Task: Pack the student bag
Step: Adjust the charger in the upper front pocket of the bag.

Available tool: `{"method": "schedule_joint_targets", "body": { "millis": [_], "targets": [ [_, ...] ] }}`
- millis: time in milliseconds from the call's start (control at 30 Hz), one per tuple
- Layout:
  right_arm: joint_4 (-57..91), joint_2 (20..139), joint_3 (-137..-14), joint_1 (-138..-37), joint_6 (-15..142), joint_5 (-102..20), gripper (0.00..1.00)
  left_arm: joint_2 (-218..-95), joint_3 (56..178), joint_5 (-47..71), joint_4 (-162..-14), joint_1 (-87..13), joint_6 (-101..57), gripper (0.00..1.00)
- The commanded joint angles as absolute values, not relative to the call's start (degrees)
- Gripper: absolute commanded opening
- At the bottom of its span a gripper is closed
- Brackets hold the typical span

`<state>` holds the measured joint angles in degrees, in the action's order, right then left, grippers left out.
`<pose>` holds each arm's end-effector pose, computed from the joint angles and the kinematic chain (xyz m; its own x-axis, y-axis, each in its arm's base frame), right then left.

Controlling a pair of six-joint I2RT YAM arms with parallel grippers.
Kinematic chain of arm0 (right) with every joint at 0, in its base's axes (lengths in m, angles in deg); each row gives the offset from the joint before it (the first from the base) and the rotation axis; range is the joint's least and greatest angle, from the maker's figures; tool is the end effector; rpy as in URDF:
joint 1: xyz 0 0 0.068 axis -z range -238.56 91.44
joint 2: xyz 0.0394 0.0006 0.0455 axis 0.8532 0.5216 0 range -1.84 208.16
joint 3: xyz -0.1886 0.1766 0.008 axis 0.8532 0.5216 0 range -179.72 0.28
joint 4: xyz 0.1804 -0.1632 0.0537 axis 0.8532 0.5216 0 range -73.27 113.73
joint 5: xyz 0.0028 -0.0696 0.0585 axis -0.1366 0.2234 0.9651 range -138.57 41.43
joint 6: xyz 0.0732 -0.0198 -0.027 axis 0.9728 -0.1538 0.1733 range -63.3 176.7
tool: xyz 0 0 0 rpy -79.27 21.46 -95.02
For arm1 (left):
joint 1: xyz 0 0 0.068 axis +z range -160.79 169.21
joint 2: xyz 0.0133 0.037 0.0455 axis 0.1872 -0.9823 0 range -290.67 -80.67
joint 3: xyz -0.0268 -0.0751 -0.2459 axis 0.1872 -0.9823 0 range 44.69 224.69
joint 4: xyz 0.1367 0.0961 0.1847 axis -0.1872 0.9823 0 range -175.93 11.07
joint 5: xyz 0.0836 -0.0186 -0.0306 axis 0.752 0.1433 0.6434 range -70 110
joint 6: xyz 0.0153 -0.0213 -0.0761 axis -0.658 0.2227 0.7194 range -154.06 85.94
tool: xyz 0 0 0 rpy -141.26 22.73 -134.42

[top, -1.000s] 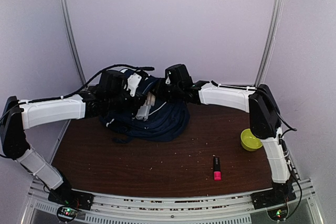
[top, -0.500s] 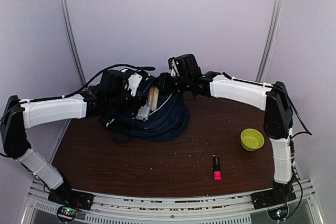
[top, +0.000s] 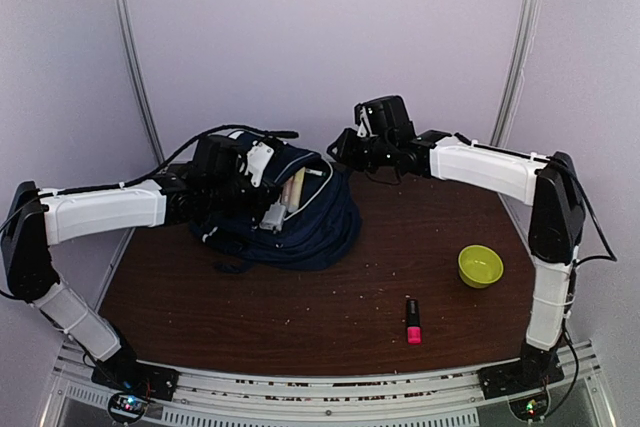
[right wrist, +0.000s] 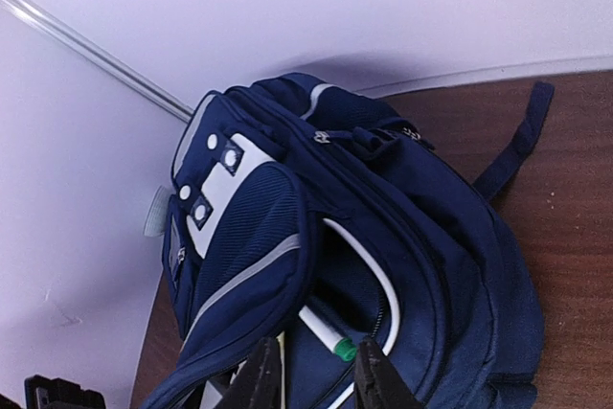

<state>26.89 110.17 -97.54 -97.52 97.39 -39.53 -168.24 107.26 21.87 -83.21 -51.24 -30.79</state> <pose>0.3687 0.3121 0.2871 -0.7205 0.2455 -0.6486 -0.3462 0.6830 0.6432 0.2844 -0.2395 0.2521 -0.3892 0.2569 -0.8846 0.6052 0.7953 -0.0353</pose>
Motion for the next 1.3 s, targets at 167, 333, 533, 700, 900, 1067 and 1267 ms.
{"method": "schedule_joint_targets", "body": {
  "millis": [167,333,533,700,900,1067,1267],
  "targets": [
    [22.5,115.8,-96.0,-96.8,105.1,-34.0,0.34,-167.7,108.9,21.5,-87.4,-51.4,-31.4,0.00],
    [22.3,118.3,-97.6,-96.8,106.2,-32.5,0.21,-167.5,108.8,21.7,-87.3,-51.3,-31.6,0.00],
    [20.4,118.2,-96.4,-96.8,107.7,-30.9,0.05,-167.5,108.6,21.7,-87.3,-51.3,-31.7,0.00],
    [19.4,114.8,-94.9,-97.2,107.4,-31.9,0.01,-167.6,108.6,21.7,-87.5,-51.4,-31.8,0.00],
    [18.4,113.8,-97.4,-99.3,106.7,-32.3,0.00,-167.1,109.4,19.8,-88.0,-51.3,-31.3,0.00],
    [20.8,119.1,-103.5,-99.7,107.0,-30.7,0.00,-166.9,110.0,19.9,-87.4,-51.4,-31.6,0.00],
    [19.4,122.8,-106.0,-100.0,108.2,-31.5,0.00,-166.7,109.8,19.4,-87.7,-51.4,-31.7,0.00]
  ]
}}
